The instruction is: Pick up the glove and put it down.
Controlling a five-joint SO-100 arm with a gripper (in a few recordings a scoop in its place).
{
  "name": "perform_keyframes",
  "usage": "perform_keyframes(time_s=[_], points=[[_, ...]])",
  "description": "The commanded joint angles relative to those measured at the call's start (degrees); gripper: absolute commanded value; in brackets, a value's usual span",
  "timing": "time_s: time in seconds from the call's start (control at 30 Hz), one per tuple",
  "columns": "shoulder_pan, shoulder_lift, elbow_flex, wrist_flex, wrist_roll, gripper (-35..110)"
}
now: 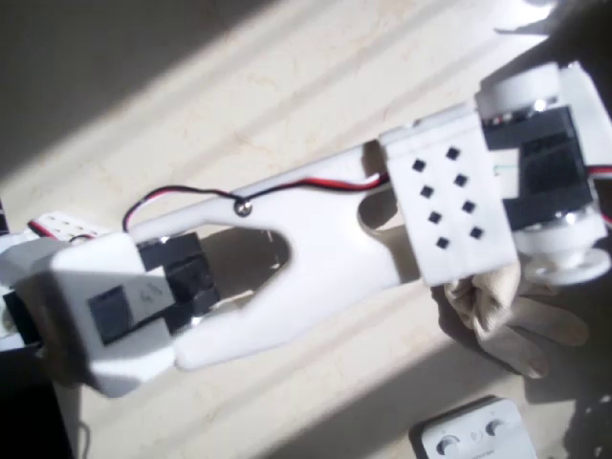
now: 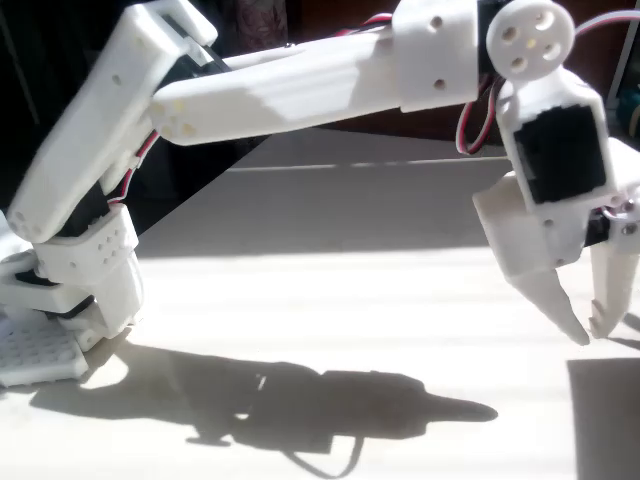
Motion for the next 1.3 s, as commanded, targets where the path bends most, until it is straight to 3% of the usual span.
perform_keyframes(time_s=[0.0,0.37,0.87,1.27], points=[[0.5,15.0,10.0,-6.4,-0.4,1],[1.3,48.3,49.3,-22.4,-0.4,1],[1.2,86.7,95.8,-22.8,-0.4,1],[1.2,114.3,119.2,-22.9,-0.4,1]])
